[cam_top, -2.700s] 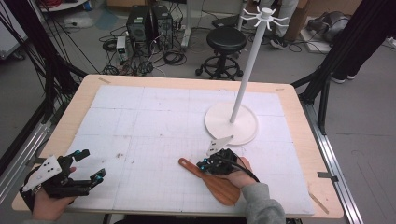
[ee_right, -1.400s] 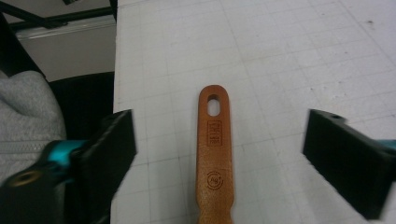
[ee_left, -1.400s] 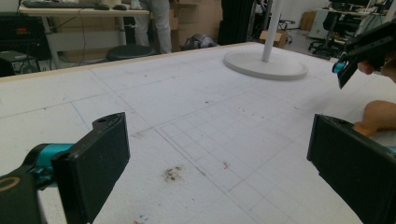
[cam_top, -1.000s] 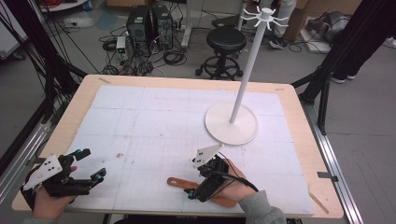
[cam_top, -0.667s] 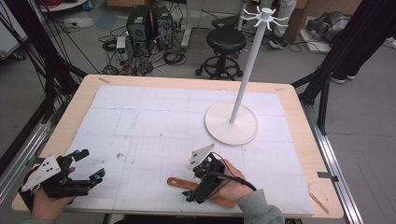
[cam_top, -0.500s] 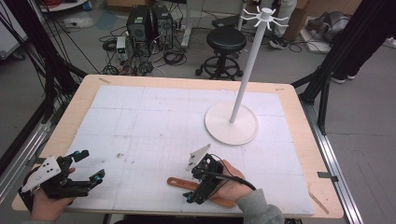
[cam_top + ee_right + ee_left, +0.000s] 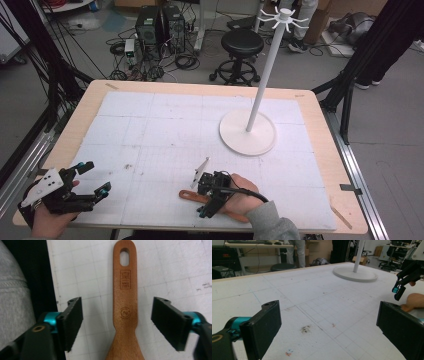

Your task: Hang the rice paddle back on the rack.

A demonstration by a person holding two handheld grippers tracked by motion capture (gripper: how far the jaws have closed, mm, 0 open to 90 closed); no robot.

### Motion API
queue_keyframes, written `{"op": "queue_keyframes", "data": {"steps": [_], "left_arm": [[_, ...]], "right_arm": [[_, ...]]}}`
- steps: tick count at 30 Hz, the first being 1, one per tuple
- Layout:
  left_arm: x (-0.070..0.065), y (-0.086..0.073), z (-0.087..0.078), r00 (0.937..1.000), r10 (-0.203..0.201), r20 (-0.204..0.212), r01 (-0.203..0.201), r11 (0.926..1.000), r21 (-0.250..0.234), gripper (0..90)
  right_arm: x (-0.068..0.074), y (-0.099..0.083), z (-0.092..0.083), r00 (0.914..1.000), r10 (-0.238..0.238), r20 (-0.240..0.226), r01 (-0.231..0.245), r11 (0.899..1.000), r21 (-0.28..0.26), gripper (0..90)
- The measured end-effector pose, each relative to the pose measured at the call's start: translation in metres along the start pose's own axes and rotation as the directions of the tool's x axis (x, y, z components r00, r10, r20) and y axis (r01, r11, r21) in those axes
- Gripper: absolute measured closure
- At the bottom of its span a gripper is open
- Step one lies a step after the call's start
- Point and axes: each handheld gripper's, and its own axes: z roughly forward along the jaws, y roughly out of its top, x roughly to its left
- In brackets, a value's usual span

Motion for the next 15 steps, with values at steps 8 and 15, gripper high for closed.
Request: {"op": "queue_keyframes", "data": {"steps": [8, 15], "left_arm": [[-0.001, -0.002, -0.002, 1.0, -0.001, -0.003, 0.001, 1.0, 0.009, 6.3], [-0.001, -0.003, -0.004, 1.0, -0.003, -0.007, 0.003, 0.9999, 0.014, 6.3]], "right_arm": [[-0.001, 0.01, 0.006, 0.9993, -0.015, 0.034, 0.011, 0.991, 0.13, 42.6], [-0.004, 0.017, 0.009, 0.9989, -0.016, 0.045, 0.007, 0.983, 0.186, 48.6]]}}
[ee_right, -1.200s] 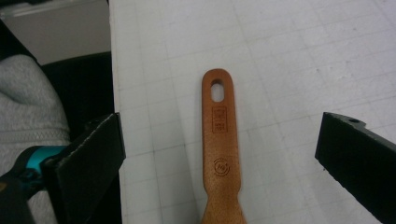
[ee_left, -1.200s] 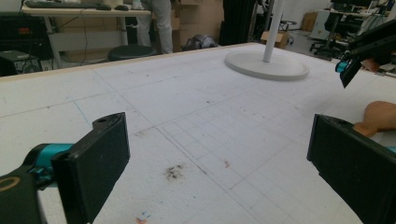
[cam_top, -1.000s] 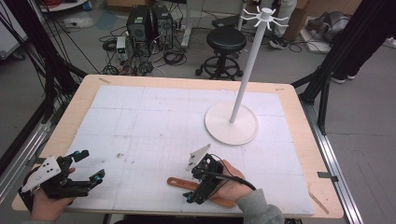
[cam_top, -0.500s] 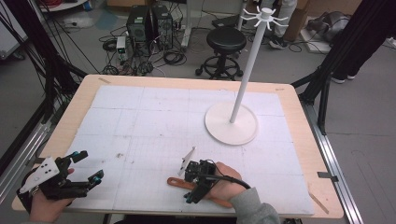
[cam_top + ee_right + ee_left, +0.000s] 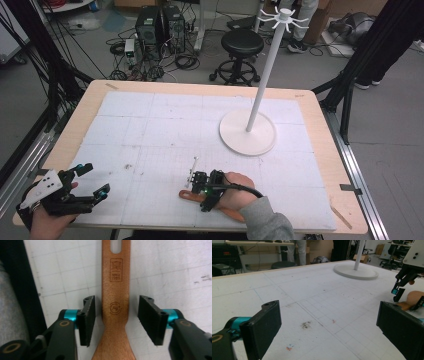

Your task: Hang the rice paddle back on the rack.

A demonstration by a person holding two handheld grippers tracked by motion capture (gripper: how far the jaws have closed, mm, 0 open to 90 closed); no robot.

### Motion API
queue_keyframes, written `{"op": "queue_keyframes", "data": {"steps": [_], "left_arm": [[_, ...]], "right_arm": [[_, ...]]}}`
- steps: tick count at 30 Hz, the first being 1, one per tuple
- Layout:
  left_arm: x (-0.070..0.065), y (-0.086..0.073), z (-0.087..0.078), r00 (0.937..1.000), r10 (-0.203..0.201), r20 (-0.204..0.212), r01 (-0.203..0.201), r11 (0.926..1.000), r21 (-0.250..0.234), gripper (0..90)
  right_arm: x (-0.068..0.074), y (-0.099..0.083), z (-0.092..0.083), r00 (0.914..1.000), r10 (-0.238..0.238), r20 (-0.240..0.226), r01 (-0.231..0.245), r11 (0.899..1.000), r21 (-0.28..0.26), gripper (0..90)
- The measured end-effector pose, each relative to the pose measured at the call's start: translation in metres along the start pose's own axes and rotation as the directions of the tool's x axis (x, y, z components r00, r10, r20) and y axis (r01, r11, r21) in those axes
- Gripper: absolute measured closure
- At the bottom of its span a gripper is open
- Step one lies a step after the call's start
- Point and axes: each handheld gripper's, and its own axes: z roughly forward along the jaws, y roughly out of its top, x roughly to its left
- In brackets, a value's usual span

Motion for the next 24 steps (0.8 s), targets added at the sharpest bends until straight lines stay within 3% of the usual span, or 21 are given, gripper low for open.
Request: {"op": "queue_keyframes", "data": {"steps": [5, 11, 24], "left_arm": [[-0.001, 0.0, -0.002, 1.0, 0.003, -0.001, -0.003, 1.0, -0.005, 6.3], [-0.002, 0.001, -0.003, 0.9998, 0.02, 0.001, -0.02, 0.9993, -0.031, 6.3], [-0.003, 0.004, -0.002, 0.9992, 0.038, 0.008, -0.037, 0.9967, -0.072, 6.3]], "right_arm": [[0.003, 0.003, 0.0, 0.9997, 0.0, 0.022, 0.0, 1.0, 0.02, 51.7], [0.005, 0.001, -0.001, 0.9998, 0.002, 0.019, -0.003, 1.0, 0.023, 64.4], [0.002, -0.009, -0.003, 0.9999, 0.006, -0.009, -0.007, 0.999, -0.052, 64.7]]}}
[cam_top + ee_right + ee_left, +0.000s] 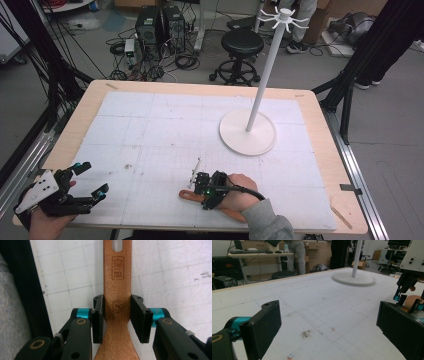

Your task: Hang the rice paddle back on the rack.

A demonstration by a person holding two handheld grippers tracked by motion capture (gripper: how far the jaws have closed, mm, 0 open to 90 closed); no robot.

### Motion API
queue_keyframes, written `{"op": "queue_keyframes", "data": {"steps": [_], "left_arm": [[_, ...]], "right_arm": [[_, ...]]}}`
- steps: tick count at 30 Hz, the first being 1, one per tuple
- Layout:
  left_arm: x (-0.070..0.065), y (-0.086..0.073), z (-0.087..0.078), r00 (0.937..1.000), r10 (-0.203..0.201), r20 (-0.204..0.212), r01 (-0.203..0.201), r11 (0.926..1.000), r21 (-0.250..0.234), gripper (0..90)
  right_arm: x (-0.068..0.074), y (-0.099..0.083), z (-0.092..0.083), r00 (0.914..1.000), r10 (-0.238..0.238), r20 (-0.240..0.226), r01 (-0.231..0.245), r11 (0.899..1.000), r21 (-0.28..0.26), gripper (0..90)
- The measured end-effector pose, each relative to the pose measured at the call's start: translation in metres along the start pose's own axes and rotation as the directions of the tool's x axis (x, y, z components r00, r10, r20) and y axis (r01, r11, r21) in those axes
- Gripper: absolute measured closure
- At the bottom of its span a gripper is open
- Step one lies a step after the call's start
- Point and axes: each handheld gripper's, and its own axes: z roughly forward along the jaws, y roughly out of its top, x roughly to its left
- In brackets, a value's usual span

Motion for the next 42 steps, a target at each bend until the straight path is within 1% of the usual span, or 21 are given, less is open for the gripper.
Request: {"op": "queue_keyframes", "data": {"steps": [3, 7, 9, 13, 14, 17, 18, 20, 22, 23, 26, 31, 33, 35, 37, 38, 39, 40, 41, 42], "left_arm": [[0.001, 0.001, 0.0, 0.9999, -0.015, 0.006, 0.015, 0.9999, -0.008, 6.3], [0.001, 0.001, 0.002, 0.9996, -0.026, 0.013, 0.026, 0.9996, -0.009, 6.3], [0.002, 0.002, 0.004, 0.9995, -0.026, 0.017, 0.026, 0.9996, -0.005, 6.3], [0.002, 0.002, 0.007, 0.9994, -0.026, 0.024, 0.026, 0.9997, -0.001, 6.3], [0.002, 0.002, 0.008, 0.9992, -0.03, 0.025, 0.03, 0.9996, -0.001, 6.3], [0.002, 0.002, 0.011, 0.9991, -0.027, 0.031, 0.027, 0.9996, -0.001, 6.3], [0.002, 0.002, 0.011, 0.9991, -0.028, 0.031, 0.028, 0.9996, -0.001, 6.3], [0.002, 0.002, 0.013, 0.999, -0.028, 0.035, 0.028, 0.9996, 0.0, 6.3], [0.003, 0.002, 0.014, 0.9989, -0.03, 0.036, 0.03, 0.9995, 0.003, 6.3], [0.003, 0.002, 0.015, 0.9989, -0.03, 0.037, 0.029, 0.9996, 0.005, 6.3], [0.003, 0.002, 0.017, 0.9986, -0.031, 0.043, 0.031, 0.9995, 0.007, 6.3], [0.003, 0.003, 0.019, 0.9984, -0.031, 0.048, 0.03, 0.9995, 0.011, 6.3], [0.003, 0.003, 0.02, 0.9982, -0.034, 0.049, 0.033, 0.9994, 0.009, 6.3], [0.002, 0.003, 0.02, 0.9982, -0.034, 0.049, 0.034, 0.9994, 0.01, 6.3], [0.003, 0.002, 0.02, 0.9982, -0.033, 0.05, 0.032, 0.9994, 0.013, 6.3], [0.002, 0.003, 0.02, 0.9982, -0.034, 0.05, 0.033, 0.9994, 0.012, 6.3], [0.002, 0.003, 0.02, 0.9982, -0.036, 0.049, 0.035, 0.9993, 0.01, 6.3], [0.003, 0.003, 0.019, 0.9983, -0.033, 0.048, 0.032, 0.9994, 0.011, 6.3], [0.003, 0.003, 0.019, 0.9983, -0.033, 0.048, 0.032, 0.9994, 0.012, 6.3], [0.003, 0.003, 0.019, 0.9982, -0.035, 0.049, 0.035, 0.9994, 0.01, 6.3]], "right_arm": [[-0.002, -0.003, -0.004, 0.9996, 0.026, -0.014, -0.027, 0.999, -0.02, 64.7], [-0.003, -0.01, -0.011, 0.9996, 0.015, -0.025, -0.017, 0.997, -0.078, 64.7], [-0.003, -0.014, -0.017, 0.9997, 0.014, -0.02, -0.016, 0.994, -0.104, 64.7], [-0.001, -0.023, -0.026, 0.9999, 0.004, -0.016, -0.006, 0.986, -0.164, 64.8], [-0.001, -0.025, -0.028, 0.9999, -0.001, -0.016, -0.001, 0.984, -0.18, 64.8], [0.0, -0.032, -0.035, 0.9997, 0.007, -0.021, -0.011, 0.974, -0.226, 64.9], [-0.001, -0.035, -0.038, 0.9996, 0.018, -0.024, -0.023, 0.969, -0.245, 64.8], [-0.001, -0.04, -0.043, 0.9993, 0.023, -0.029, -0.03, 0.959, -0.282, 64.9], [-0.001, -0.045, -0.049, 0.9994, 0.022, -0.027, -0.029, 0.949, -0.314, 64.9], [-0.002, -0.047, -0.051, 0.9997, 0.013, -0.022, -0.02, 0.945, -0.325, 64.9], [-0.002, -0.053, -0.058, 0.9995, 0.013, -0.029, -0.023, 0.932, -0.361, 65.0], [-0.003, -0.062, -0.07, 0.9988, -0.003, -0.05, -0.019, 0.901, -0.433, 65.2], [-0.004, -0.066, -0.075, 0.9987, -0.014, -0.048, -0.01, 0.886, -0.464, 65.2], [-0.004, -0.069, -0.079, 0.9981, -0.018, -0.058, -0.013, 0.872, -0.489, 65.2], [-0.006, -0.073, -0.083, 0.9967, -0.022, -0.078, -0.022, 0.856, -0.516, 65.2], [-0.007, -0.075, -0.085, 0.9965, -0.029, -0.078, -0.017, 0.848, -0.53, 65.2], [-0.008, -0.077, -0.087, 0.9965, -0.035, -0.076, -0.012, 0.835, -0.551, 65.2], [-0.009, -0.08, -0.089, 0.9955, -0.041, -0.085, -0.015, 0.825, -0.566, 65.2], [-0.01, -0.083, -0.091, 0.9955, -0.042, -0.085, -0.016, 0.815, -0.58, 65.2], [-0.011, -0.085, -0.093, 0.9949, -0.049, -0.088, -0.013, 0.802, -0.597, 65.1]]}}
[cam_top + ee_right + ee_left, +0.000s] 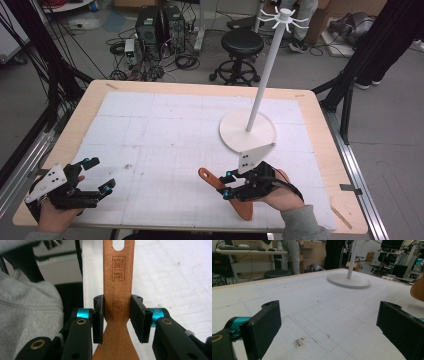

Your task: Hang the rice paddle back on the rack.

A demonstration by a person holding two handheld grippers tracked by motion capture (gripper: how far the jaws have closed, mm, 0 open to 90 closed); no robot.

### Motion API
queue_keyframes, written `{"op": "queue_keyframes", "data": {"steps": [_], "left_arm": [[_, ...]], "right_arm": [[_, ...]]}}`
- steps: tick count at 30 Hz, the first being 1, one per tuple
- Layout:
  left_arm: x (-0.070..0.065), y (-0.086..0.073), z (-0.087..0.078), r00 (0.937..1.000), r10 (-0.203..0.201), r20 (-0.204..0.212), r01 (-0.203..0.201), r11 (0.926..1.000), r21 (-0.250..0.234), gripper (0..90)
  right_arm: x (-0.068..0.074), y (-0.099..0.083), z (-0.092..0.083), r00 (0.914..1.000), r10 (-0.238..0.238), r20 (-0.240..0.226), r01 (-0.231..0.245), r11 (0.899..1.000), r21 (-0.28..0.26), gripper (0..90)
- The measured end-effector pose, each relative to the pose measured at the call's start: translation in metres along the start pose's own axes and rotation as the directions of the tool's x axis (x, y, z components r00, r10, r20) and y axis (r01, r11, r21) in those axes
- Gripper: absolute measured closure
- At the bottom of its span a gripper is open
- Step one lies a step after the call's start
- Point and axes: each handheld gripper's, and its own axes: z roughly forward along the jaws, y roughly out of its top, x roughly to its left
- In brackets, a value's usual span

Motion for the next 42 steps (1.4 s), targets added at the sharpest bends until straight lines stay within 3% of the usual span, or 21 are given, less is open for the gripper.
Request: {"op": "queue_keyframes", "data": {"steps": [6, 13, 20, 21, 24, 27, 33, 37, 42], "left_arm": [[0.0, 0.0, 0.0, 1.0, -0.001, 0.001, 0.001, 1.0, 0.003, 6.3], [0.0, 0.0, 0.0, 1.0, 0.0, -0.001, 0.0, 1.0, 0.005, 6.2], [0.0, 0.0, -0.001, 1.0, -0.007, -0.004, 0.007, 1.0, 0.0, 6.3], [0.0, 0.0, -0.001, 1.0, -0.008, -0.004, 0.008, 1.0, -0.001, 6.3], [0.0, -0.001, -0.001, 0.9999, -0.009, -0.005, 0.009, 1.0, 0.0, 6.3], [0.001, -0.001, 0.0, 1.0, -0.007, -0.001, 0.007, 1.0, 0.003, 6.2], [0.0, -0.001, -0.001, 0.9999, -0.011, -0.003, 0.011, 0.9999, 0.0, 6.3], [0.001, -0.001, -0.001, 0.9999, -0.012, 0.001, 0.012, 0.9999, 0.005, 6.3], [0.0, 0.0, 0.0, 0.9996, -0.015, 0.023, 0.015, 0.9999, 0.001, 6.3]], "right_arm": [[-0.002, -0.005, -0.019, 0.9996, -0.024, -0.016, 0.022, 0.995, -0.099, 65.2], [-0.007, -0.012, -0.036, 0.9996, -0.006, -0.028, 0.001, 0.984, -0.177, 65.2], [-0.013, -0.018, -0.055, 0.9996, -0.027, -0.009, 0.023, 0.968, -0.251, 65.2], [-0.012, -0.019, -0.059, 0.999, -0.045, 0.006, 0.045, 0.964, -0.264, 65.2], [-0.014, -0.023, -0.069, 0.999, -0.044, 0.013, 0.046, 0.949, -0.313, 65.1], [-0.018, -0.028, -0.08, 0.9998, -0.02, 0.008, 0.022, 0.939, -0.342, 65.1], [-0.027, -0.041, -0.102, 0.9987, 0.025, 0.044, -0.006, 0.926, -0.377, 65.1], [-0.032, -0.051, -0.114, 0.9963, 0.061, 0.06, -0.034, 0.926, -0.376, 65.1], [-0.039, -0.057, -0.13, 0.9938, 0.081, 0.076, -0.043, 0.911, -0.41, 65.1]]}}
